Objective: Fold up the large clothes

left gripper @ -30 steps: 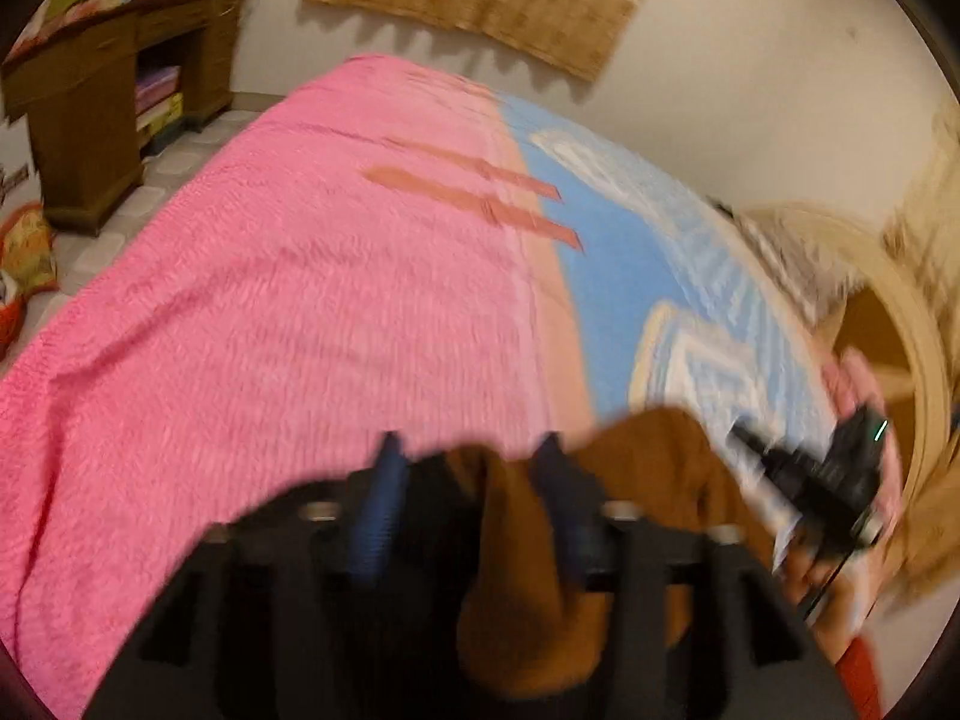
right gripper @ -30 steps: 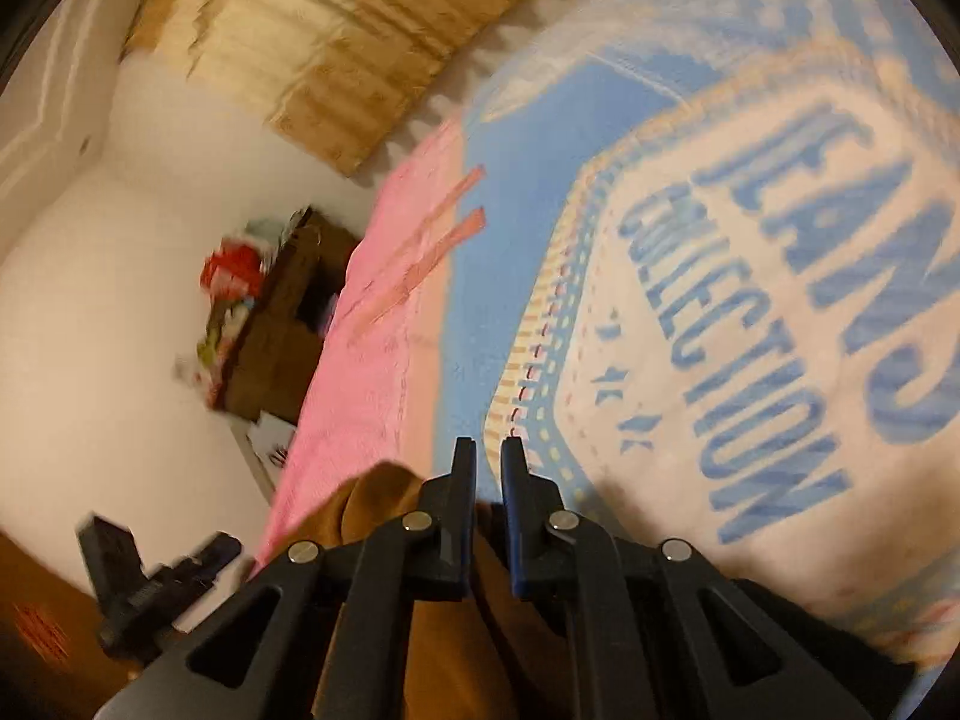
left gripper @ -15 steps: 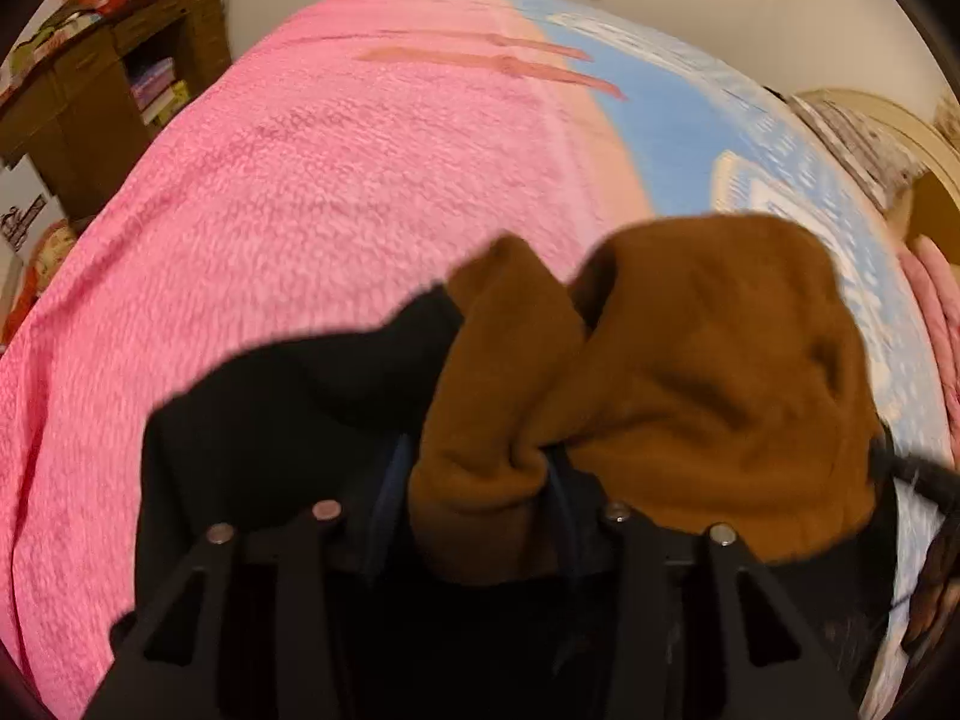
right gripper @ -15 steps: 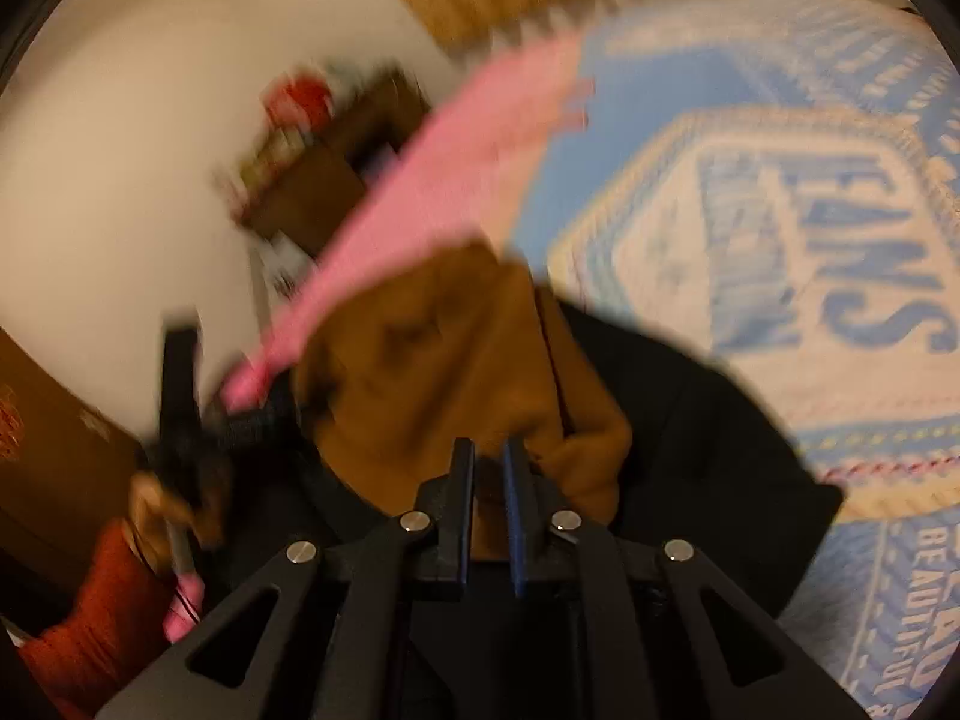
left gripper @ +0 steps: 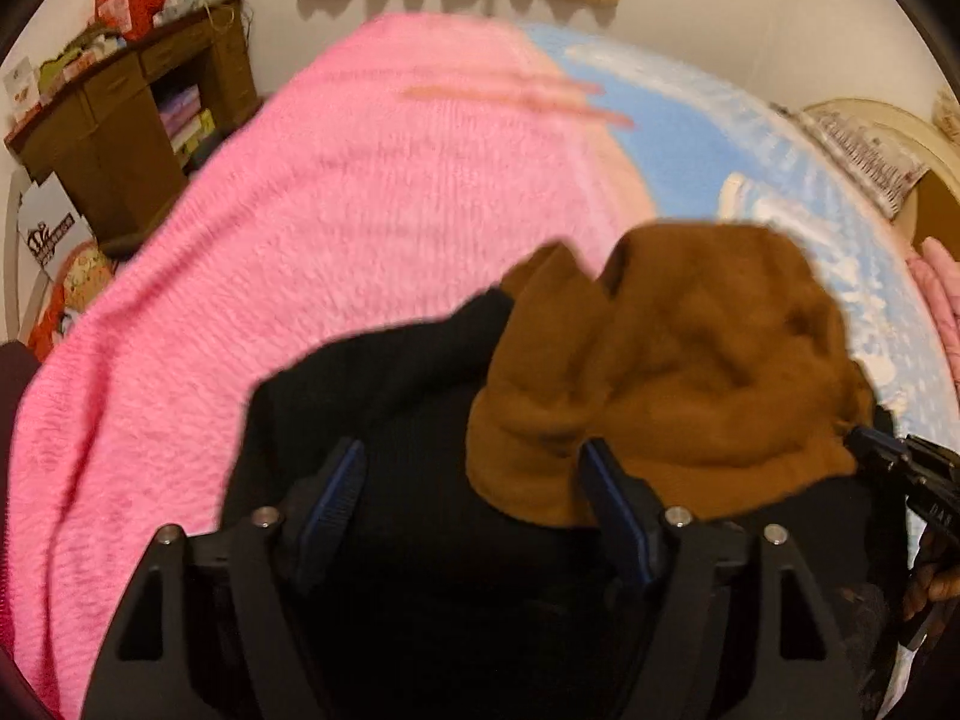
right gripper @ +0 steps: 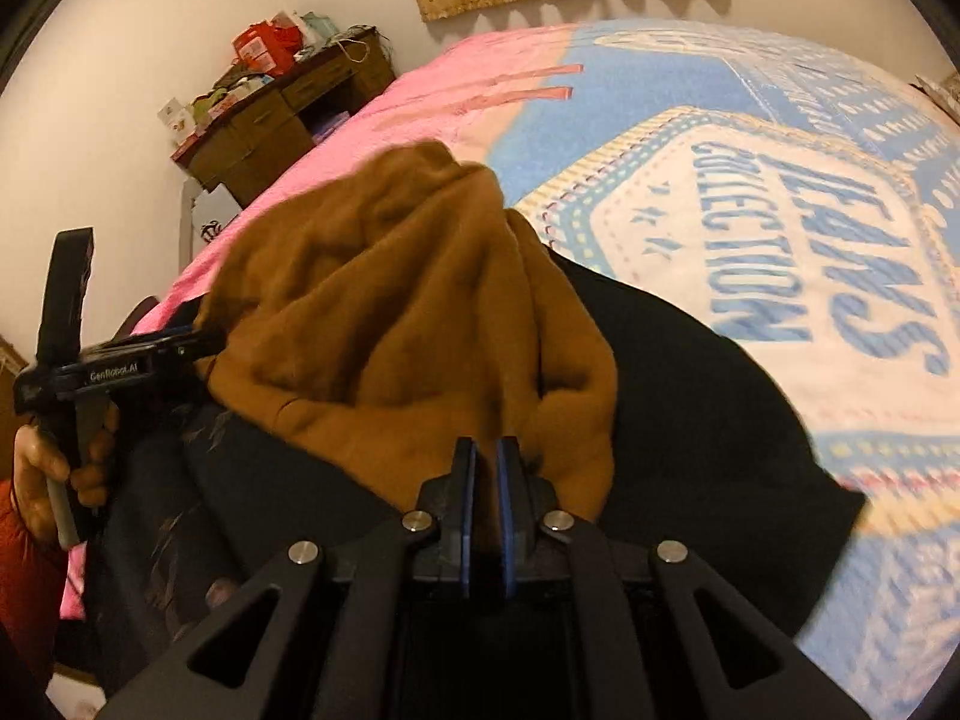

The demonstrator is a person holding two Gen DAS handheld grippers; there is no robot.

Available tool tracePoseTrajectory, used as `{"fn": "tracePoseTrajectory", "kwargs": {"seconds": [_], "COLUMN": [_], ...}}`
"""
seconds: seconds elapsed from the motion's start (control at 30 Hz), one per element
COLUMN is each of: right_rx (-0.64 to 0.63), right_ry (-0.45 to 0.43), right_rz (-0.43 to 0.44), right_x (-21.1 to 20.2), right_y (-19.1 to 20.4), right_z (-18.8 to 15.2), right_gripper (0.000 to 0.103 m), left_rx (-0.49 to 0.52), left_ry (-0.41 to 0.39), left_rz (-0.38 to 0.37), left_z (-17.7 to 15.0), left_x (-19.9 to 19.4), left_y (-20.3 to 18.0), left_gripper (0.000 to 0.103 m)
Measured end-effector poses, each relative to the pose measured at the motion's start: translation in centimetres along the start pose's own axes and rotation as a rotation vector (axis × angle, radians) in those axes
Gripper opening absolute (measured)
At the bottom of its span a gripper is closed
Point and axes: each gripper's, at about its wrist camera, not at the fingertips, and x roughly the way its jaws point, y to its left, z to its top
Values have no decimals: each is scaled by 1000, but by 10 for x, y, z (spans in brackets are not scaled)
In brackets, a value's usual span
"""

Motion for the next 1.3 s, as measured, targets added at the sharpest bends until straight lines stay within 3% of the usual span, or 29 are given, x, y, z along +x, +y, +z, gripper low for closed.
{"fn": "tracePoseTrajectory", "kwargs": {"seconds": [0.07,0.1,0.2,0.3,0.37,0.4,0.43,0.57,0.7,0.83,0.97,1.1,1.3], "right_rx": [10,23,46,8,26,54,83,105,125,118,139,100,61], "right_ry": [-99,-145,-193,-161,-118,-55,42,163,117,90,70,63,-150], "right_rz": [32,52,113,69,59,64,88,255,345,332,326,292,216], "right_x": [-27,-36,-37,-5,24,43,62,61,49,49,37,-2,-70], "right_y": [4,6,18,40,36,30,23,7,-8,-5,-5,3,7], "right_z": [7,14,40,62,68,66,58,25,0,2,-3,-23,-15], "right_gripper": [8,8,8,8,8,8,9,6,4,3,3,7,7], "left_rx": [-7,-17,-32,-56,-79,-91,-100,-68,77,76,42,47,11], "left_ry": [-76,-106,-137,-111,-52,6,26,57,50,42,51,-31,-129], "left_rz": [-16,-9,21,64,82,88,64,10,111,156,94,42,-1], "left_z": [9,13,28,36,35,29,23,5,-12,-9,-9,-23,-38], "left_x": [-18,-22,-20,4,26,40,46,42,39,46,38,-2,-48], "left_y": [-1,-3,-13,-20,-18,-15,-12,1,-13,-14,-6,-3,10], "left_gripper": [77,84,88,88,89,90,90,92,93,100,97,97,97]}}
